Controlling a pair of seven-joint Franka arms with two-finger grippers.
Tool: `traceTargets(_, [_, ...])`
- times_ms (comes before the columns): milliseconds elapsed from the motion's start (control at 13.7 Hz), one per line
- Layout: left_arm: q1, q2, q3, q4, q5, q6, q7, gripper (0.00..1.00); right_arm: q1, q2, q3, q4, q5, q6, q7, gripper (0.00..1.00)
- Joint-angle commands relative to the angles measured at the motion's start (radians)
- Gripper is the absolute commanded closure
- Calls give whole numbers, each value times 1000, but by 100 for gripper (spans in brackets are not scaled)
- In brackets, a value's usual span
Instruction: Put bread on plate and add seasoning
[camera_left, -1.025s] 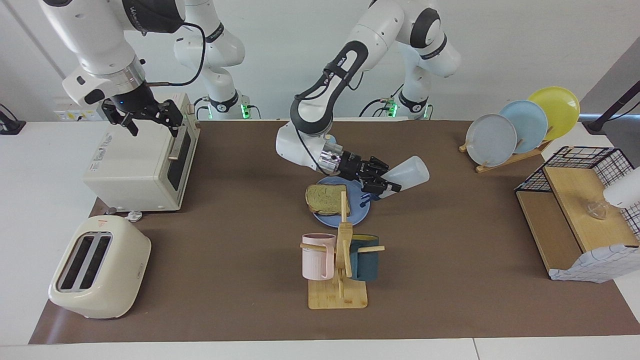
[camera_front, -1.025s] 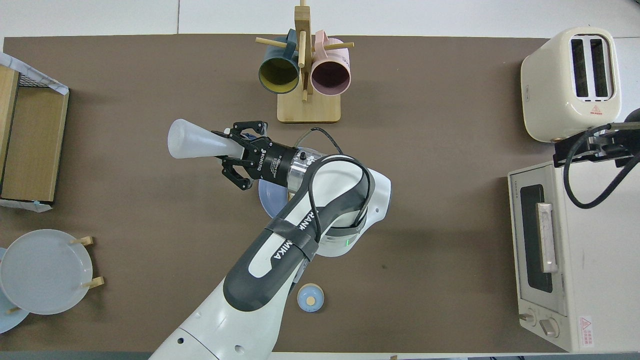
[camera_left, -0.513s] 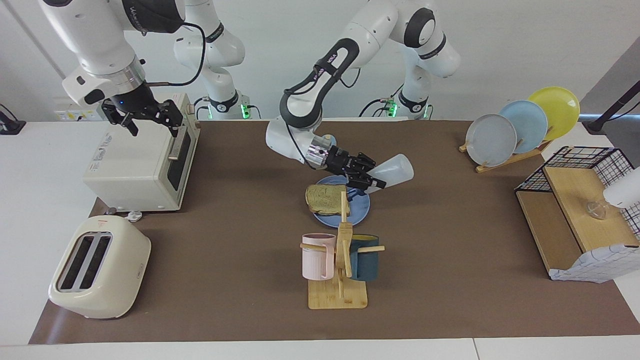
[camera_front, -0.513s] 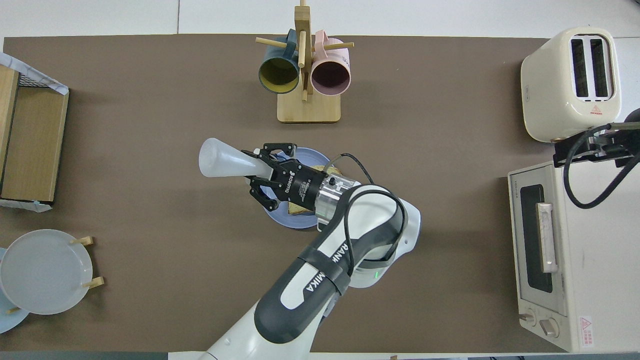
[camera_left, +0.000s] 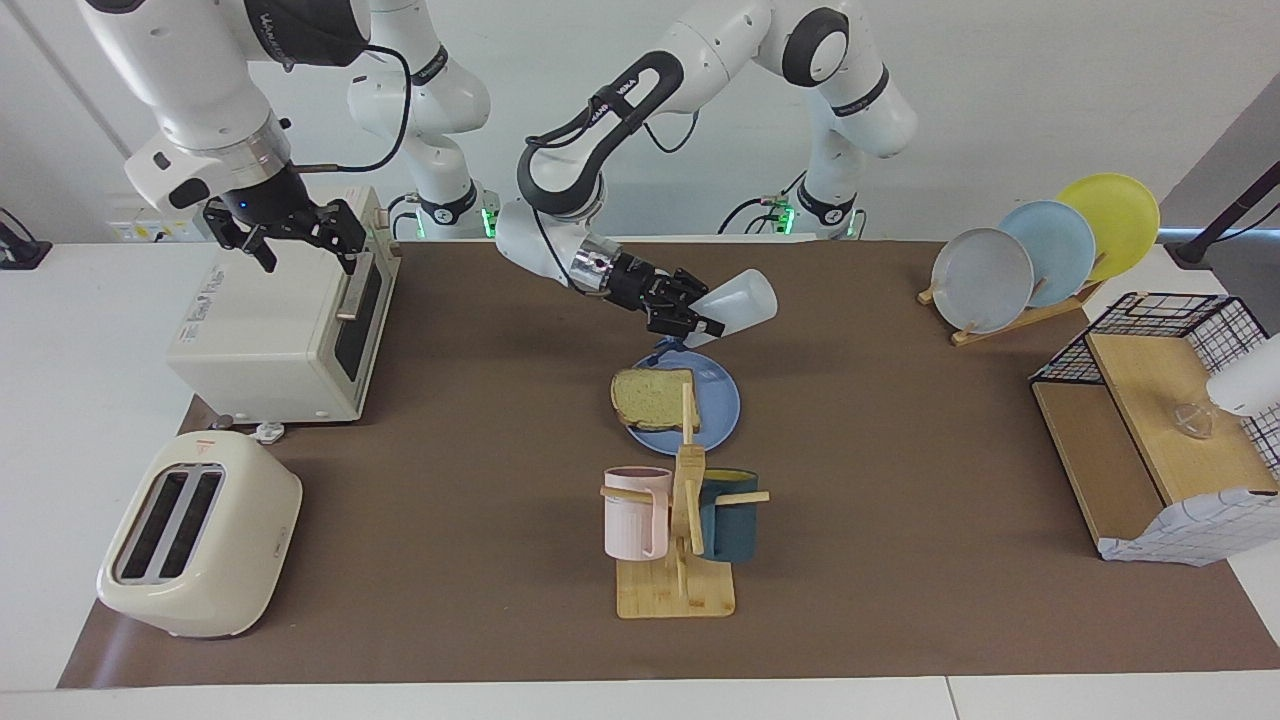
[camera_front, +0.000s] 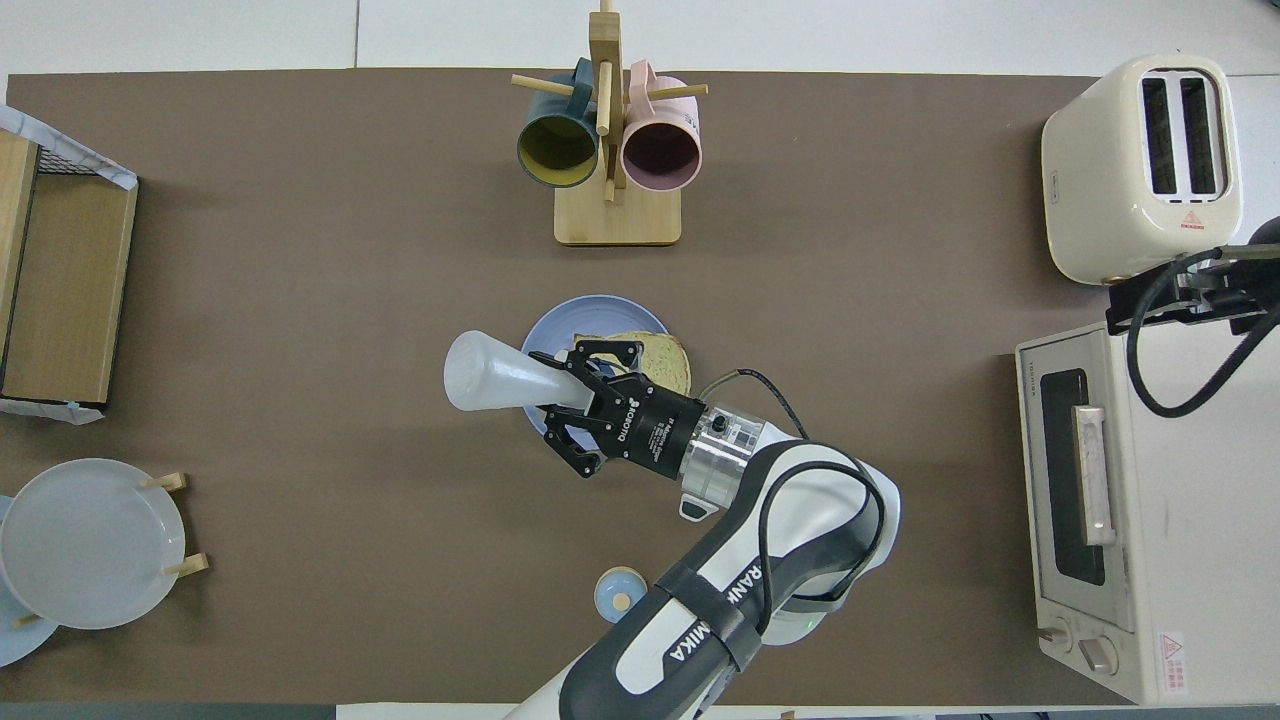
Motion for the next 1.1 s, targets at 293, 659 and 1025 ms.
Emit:
traceTargets(293, [191,14,4,11,77,106,-4,100,-15,-6,7,-10,19,13,-33,0])
traceTargets(659, [251,-1,4,-22,107,127,-5,100,-15,-8,7,-10,19,13,-33,0])
traceTargets(1025, [301,-136,2,-124,103,184,1,100,-15,-8,7,-12,19,13,-31,0])
